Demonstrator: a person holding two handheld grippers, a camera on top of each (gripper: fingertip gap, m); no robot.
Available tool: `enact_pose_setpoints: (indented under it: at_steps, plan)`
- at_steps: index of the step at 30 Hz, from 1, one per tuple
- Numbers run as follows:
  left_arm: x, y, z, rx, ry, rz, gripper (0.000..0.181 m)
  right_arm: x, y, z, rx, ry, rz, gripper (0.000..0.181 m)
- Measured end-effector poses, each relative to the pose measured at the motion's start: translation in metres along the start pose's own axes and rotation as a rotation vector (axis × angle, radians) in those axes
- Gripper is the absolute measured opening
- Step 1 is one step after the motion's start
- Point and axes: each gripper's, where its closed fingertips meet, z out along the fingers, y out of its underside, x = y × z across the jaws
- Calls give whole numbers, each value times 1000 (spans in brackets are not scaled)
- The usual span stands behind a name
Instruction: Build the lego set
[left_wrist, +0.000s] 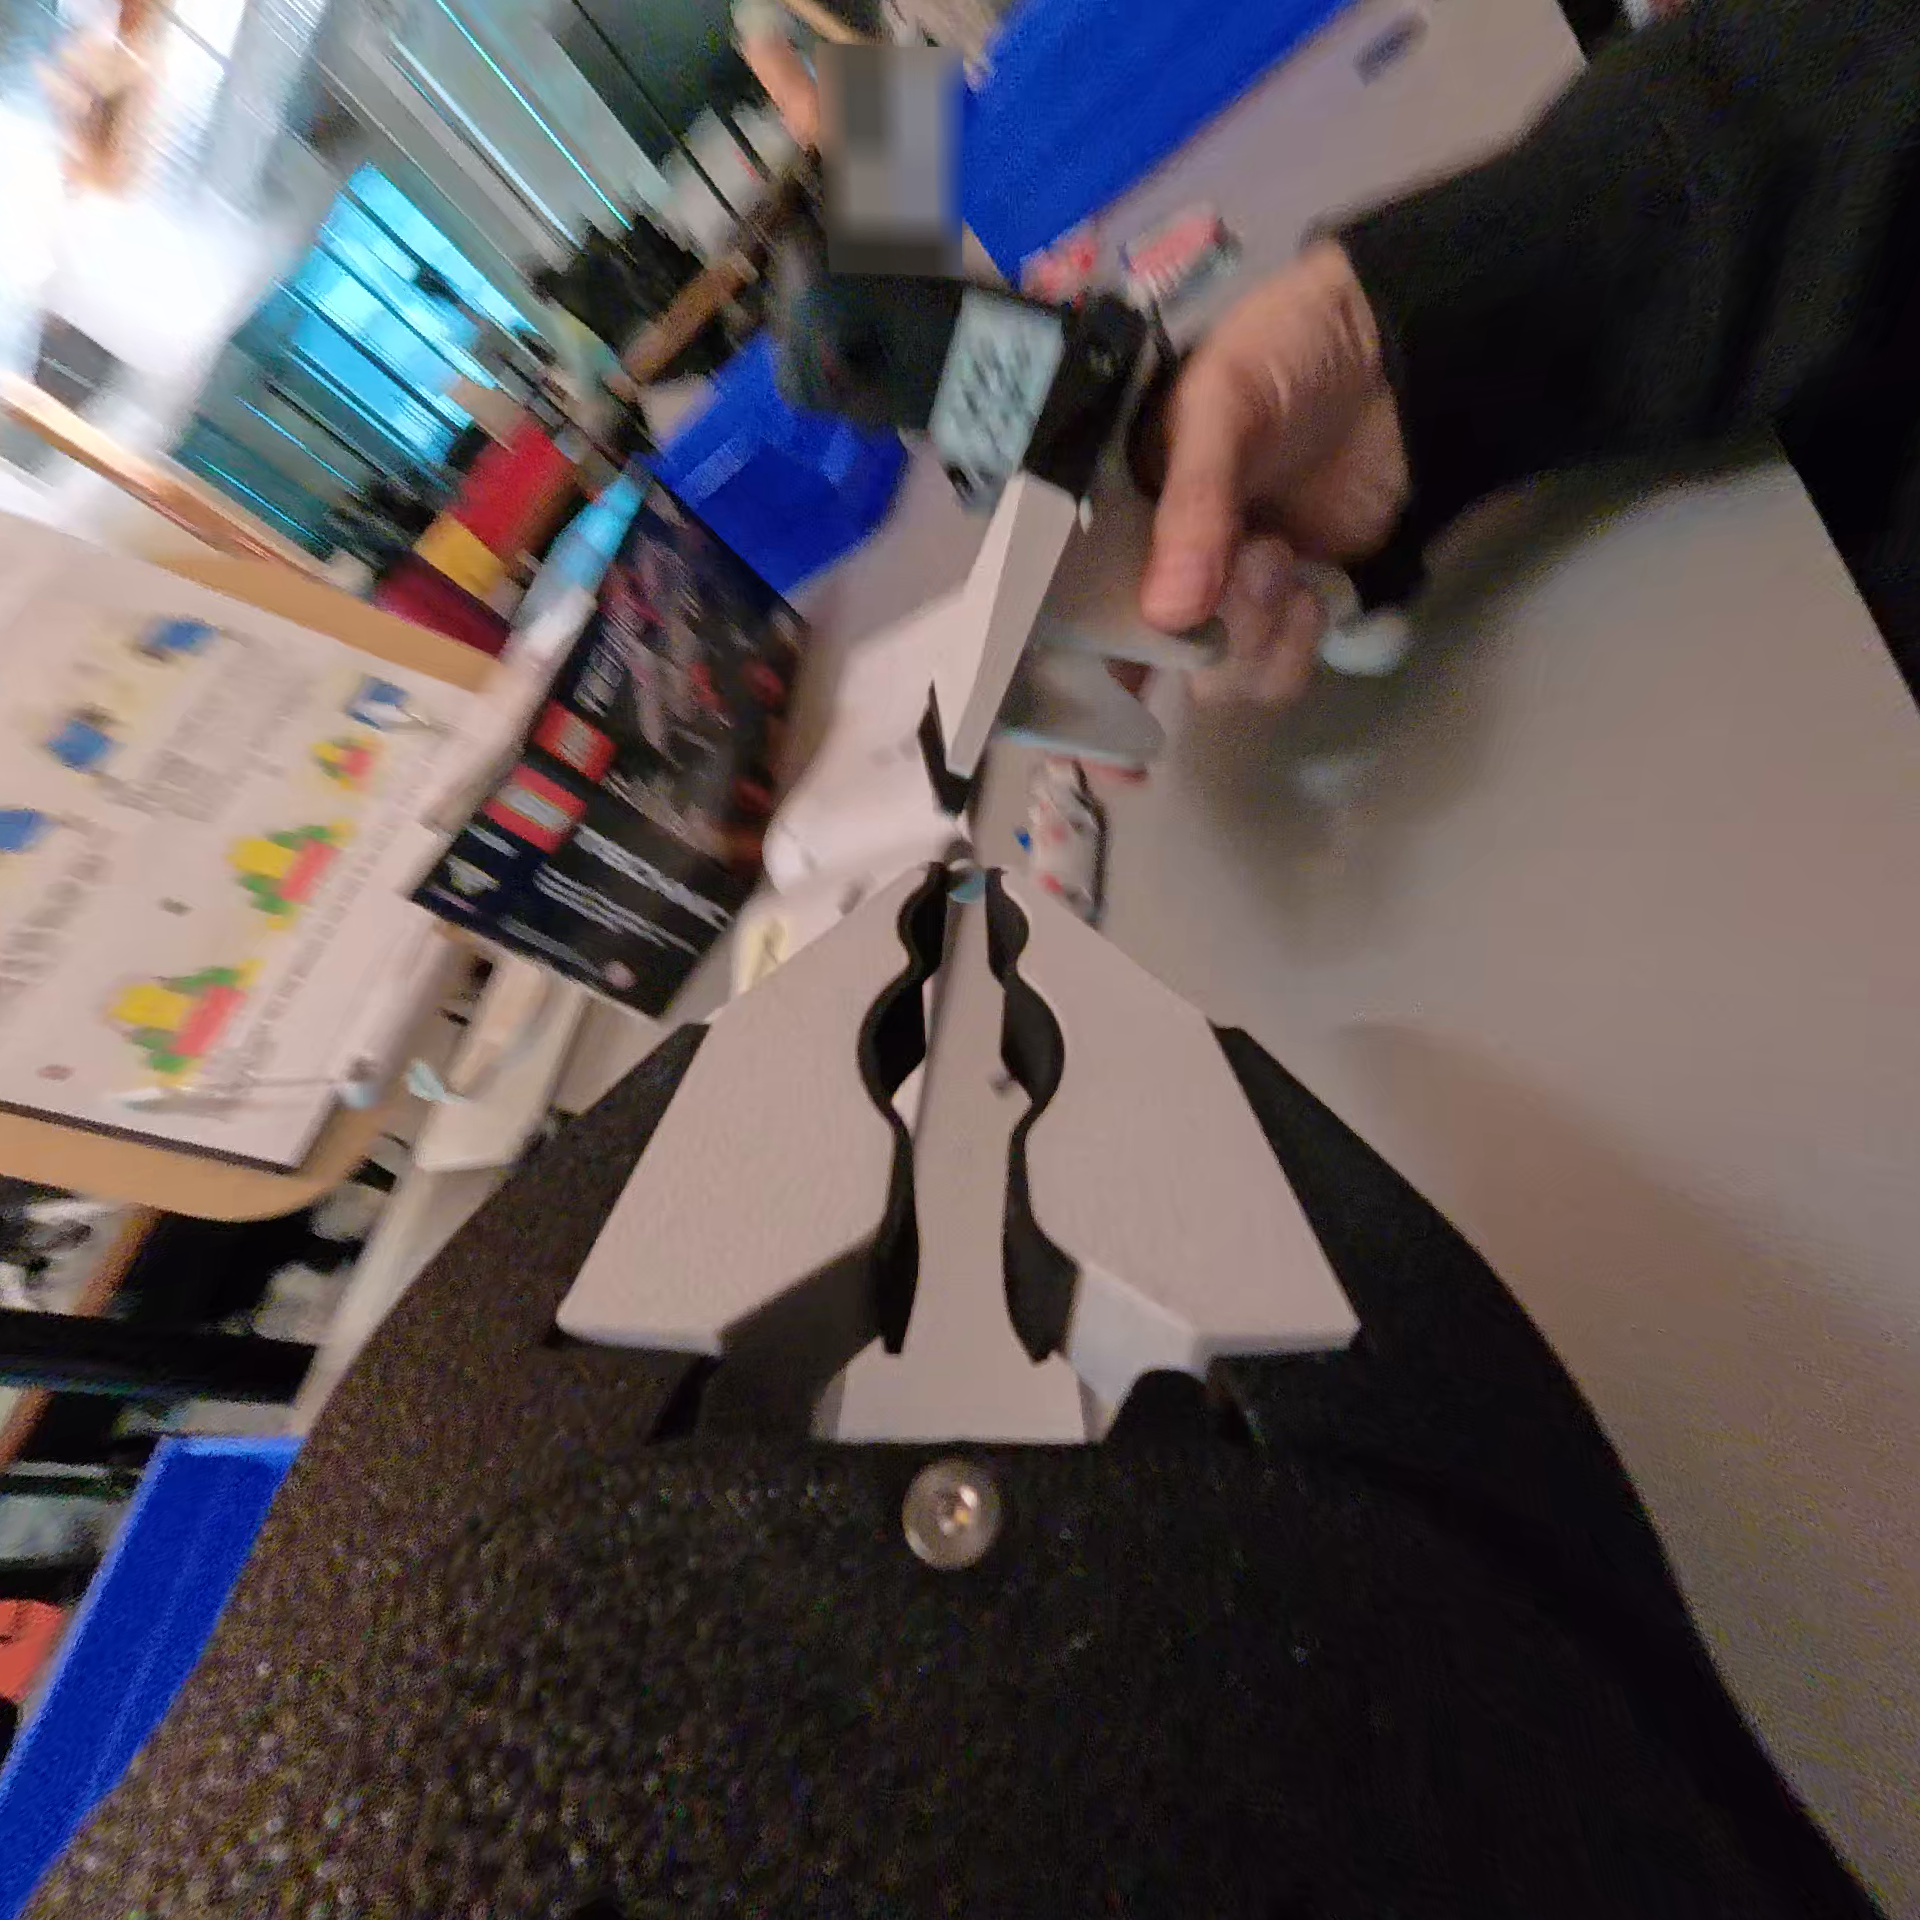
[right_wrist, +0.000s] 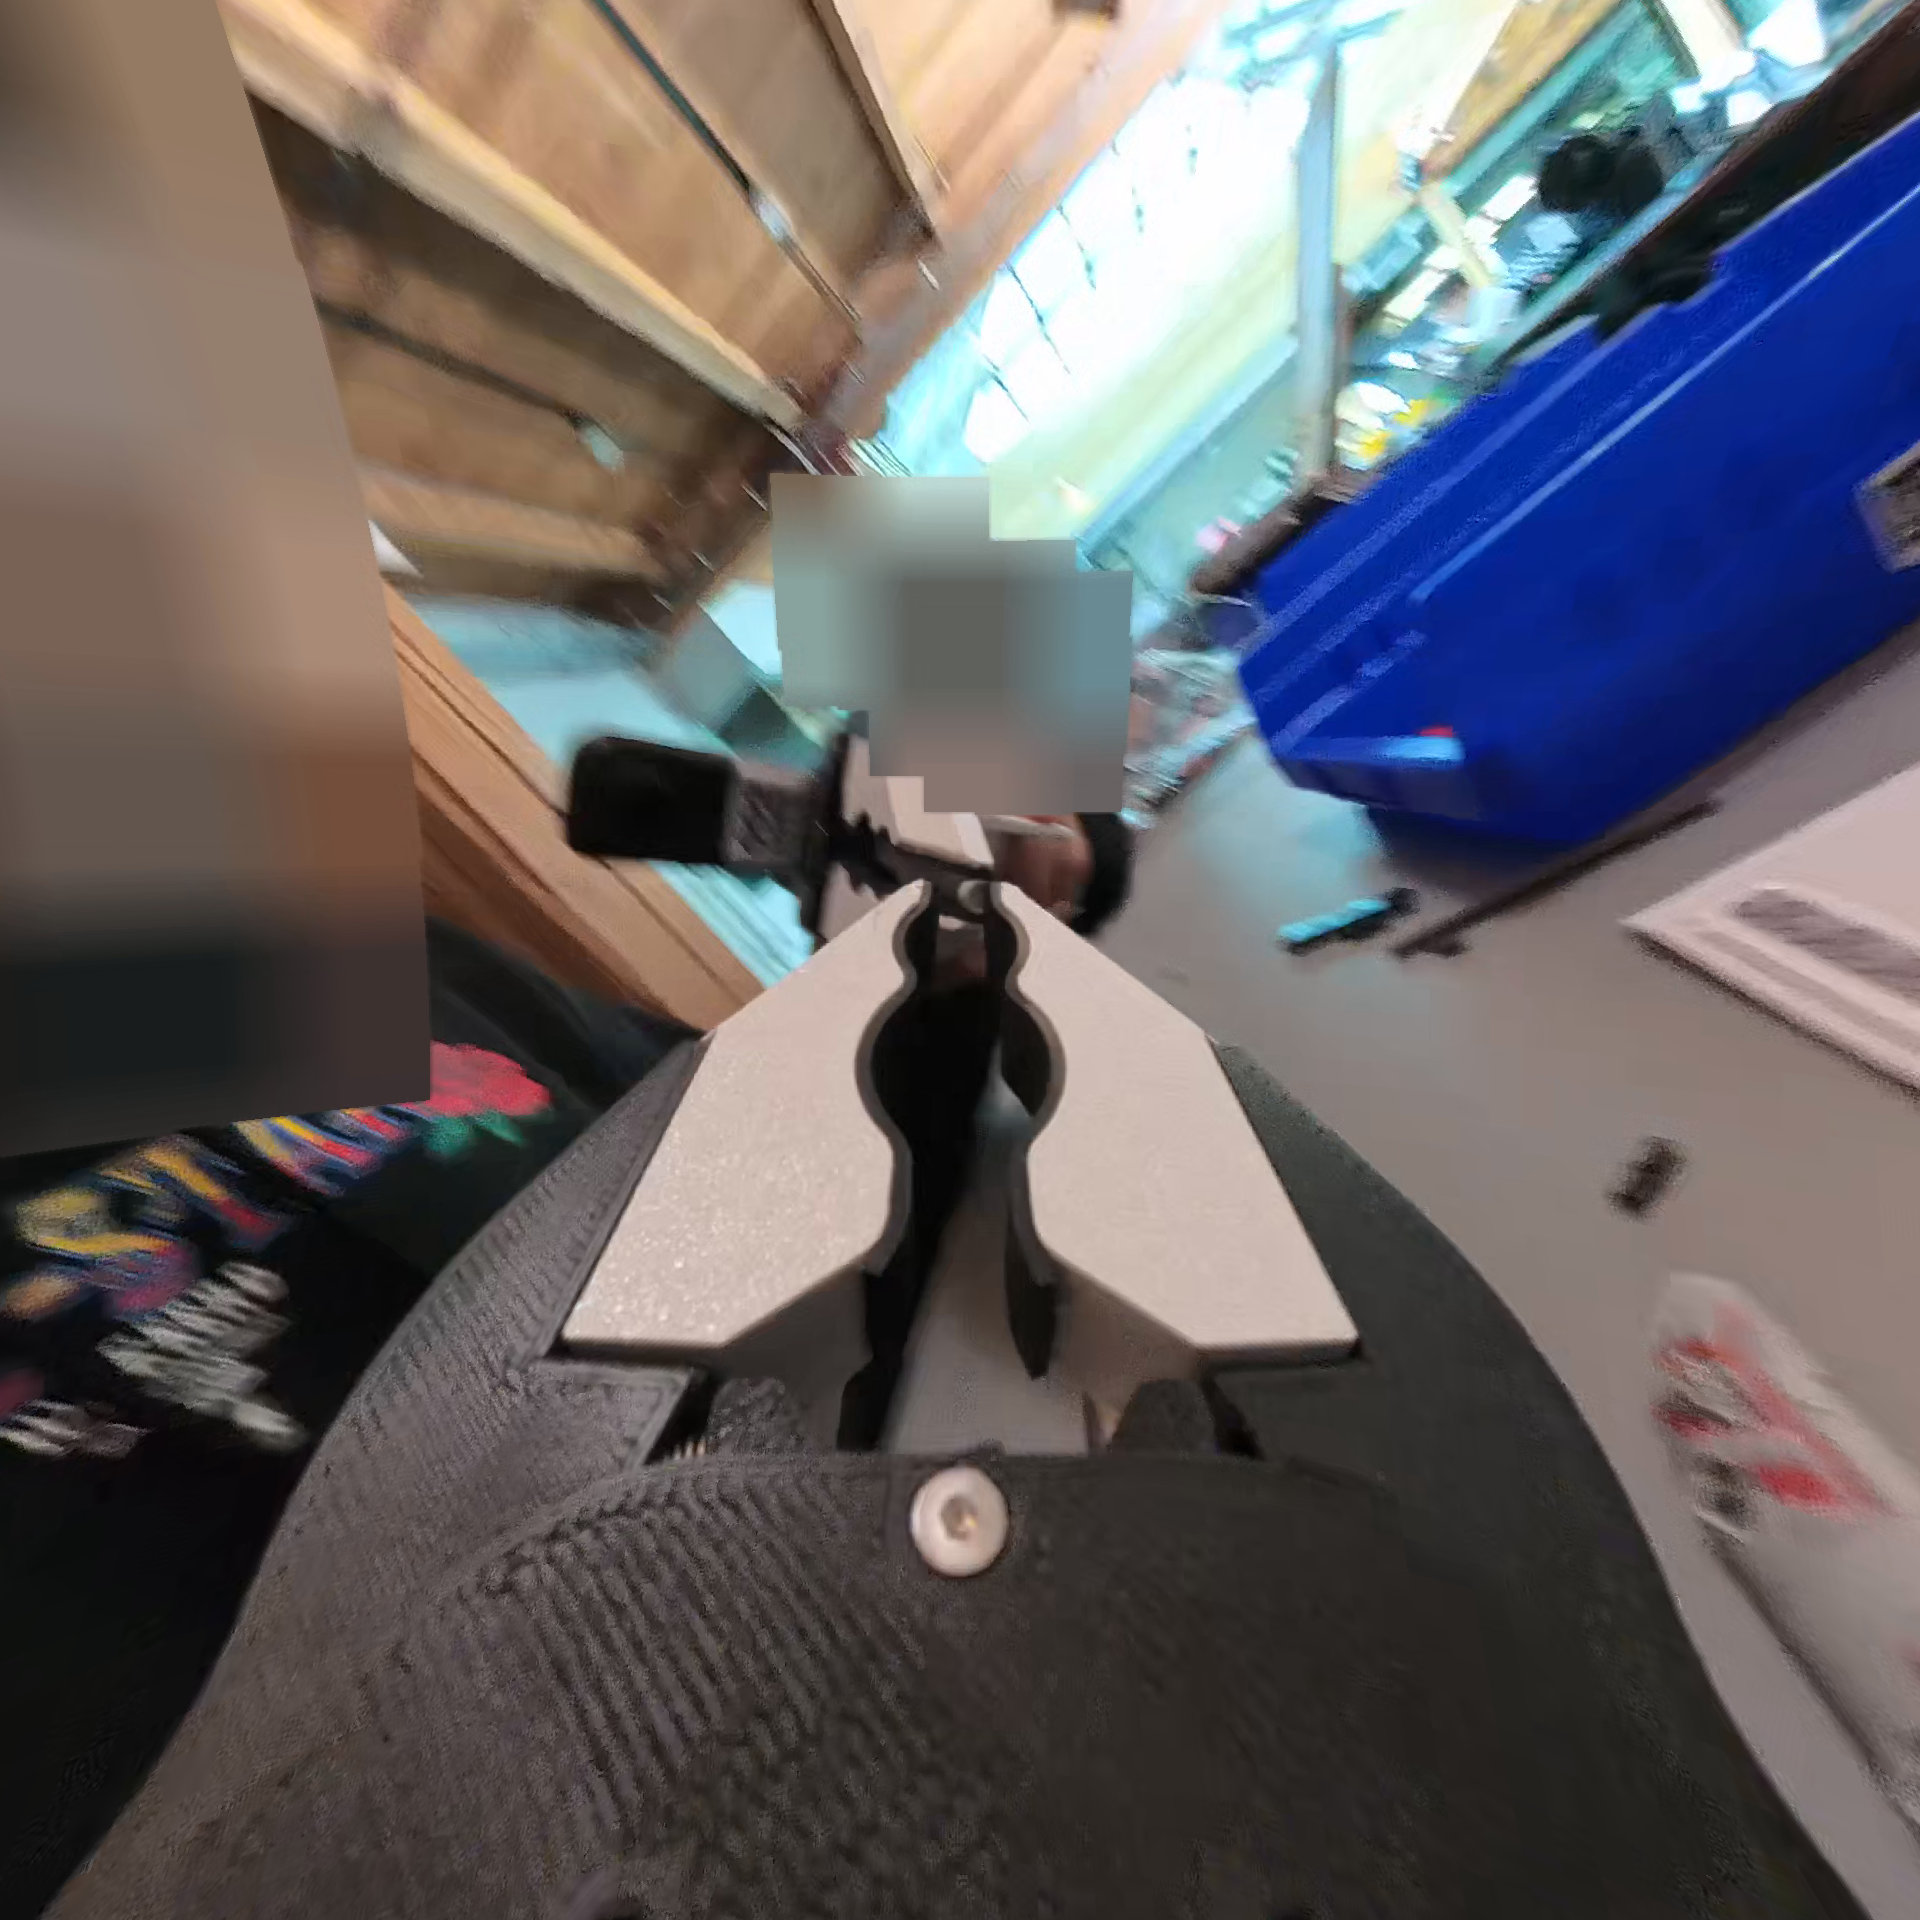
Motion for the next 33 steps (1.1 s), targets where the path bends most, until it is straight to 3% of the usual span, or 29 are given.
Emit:
enact_pose_setpoints:
  at_steps: [5,8,12,18,33]
  plan:
    - [30,48,2,-224,329,-20,4,54,43,-23,-495,470,-522,13]
    - [39,66,10,-313,469,11,4,68,63,-21,-679,509,-712,17]
    - [45,77,19,-381,600,29,4,80,90,-15,-837,446,-769,23]
    - [55,81,23,-449,725,56,4,91,97,-19,-905,458,-793,15]
    - [61,90,25,-569,805,81,4,91,99,-19,-914,447,-784,6]
